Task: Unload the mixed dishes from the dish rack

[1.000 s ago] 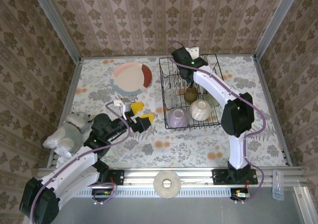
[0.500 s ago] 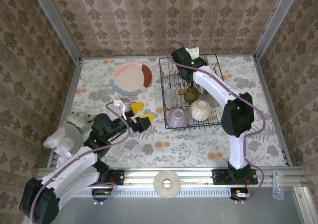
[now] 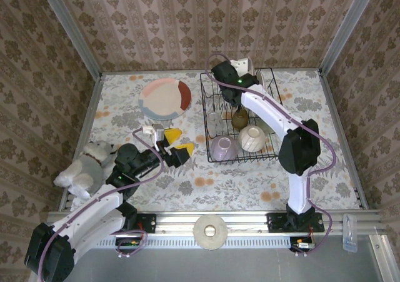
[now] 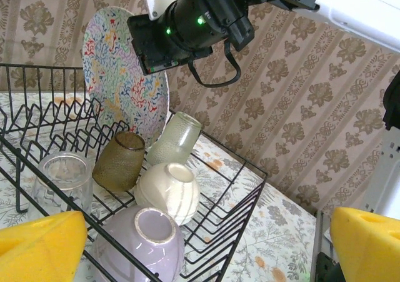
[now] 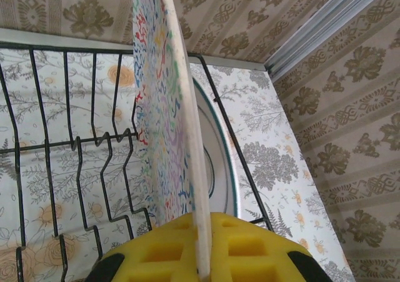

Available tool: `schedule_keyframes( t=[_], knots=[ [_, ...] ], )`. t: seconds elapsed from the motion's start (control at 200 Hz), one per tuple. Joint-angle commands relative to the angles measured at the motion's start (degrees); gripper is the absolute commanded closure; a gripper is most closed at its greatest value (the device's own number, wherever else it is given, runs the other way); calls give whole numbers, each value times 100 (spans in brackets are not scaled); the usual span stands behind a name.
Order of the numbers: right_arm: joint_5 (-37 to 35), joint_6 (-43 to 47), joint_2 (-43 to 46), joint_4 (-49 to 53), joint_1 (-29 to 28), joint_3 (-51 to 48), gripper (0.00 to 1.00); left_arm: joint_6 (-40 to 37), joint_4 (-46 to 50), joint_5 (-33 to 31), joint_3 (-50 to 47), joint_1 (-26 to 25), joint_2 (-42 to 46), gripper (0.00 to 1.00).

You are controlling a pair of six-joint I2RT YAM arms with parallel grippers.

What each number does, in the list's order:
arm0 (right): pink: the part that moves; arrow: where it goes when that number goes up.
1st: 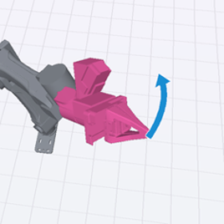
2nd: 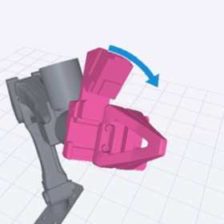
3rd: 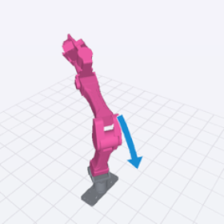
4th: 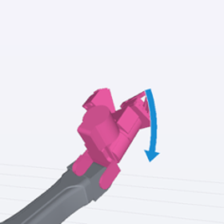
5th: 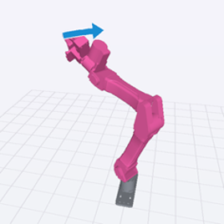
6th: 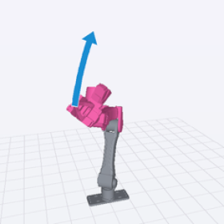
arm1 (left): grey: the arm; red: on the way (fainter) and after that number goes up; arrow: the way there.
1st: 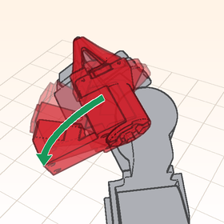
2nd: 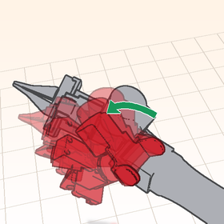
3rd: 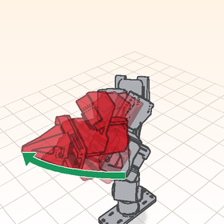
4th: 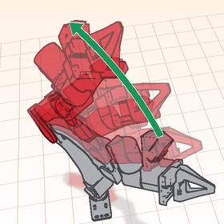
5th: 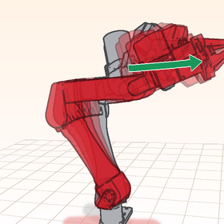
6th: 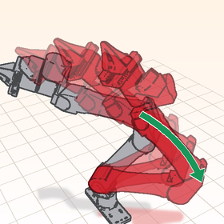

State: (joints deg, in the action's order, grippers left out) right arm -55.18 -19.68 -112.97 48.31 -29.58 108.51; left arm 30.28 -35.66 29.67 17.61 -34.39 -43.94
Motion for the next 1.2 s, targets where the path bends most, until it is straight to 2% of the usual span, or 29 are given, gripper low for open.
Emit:
schedule_keyframes(
  t=[0.0, 0.43, 0.71, 0.845, 0.965, 1.195],
  knots=[
    [-624, 119, 510, -110, -39, -55, 100, 73, -299, 134, -40, 3, 2, 0],
    [-413, 234, 1237, -245, -152, -343, 100, 22, -192, 29, -23, 8, -13, 0],
    [464, 237, 2025, -398, -210, -694, 100, -31, -108, -112, -20, 14, -103, 0],
    [1251, 245, 2454, -522, -188, -987, 100, -44, -103, -126, -12, 21, -187, 0],
    [2585, 199, 3049, -1074, 34, -1630, 100, -29, 18, -194, 44, 38, -229, 0],
    [4712, -284, 4082, -1800, 934, -2656, 100, -102, 56, -289, 58, 81, -328, 0]
  ],
)
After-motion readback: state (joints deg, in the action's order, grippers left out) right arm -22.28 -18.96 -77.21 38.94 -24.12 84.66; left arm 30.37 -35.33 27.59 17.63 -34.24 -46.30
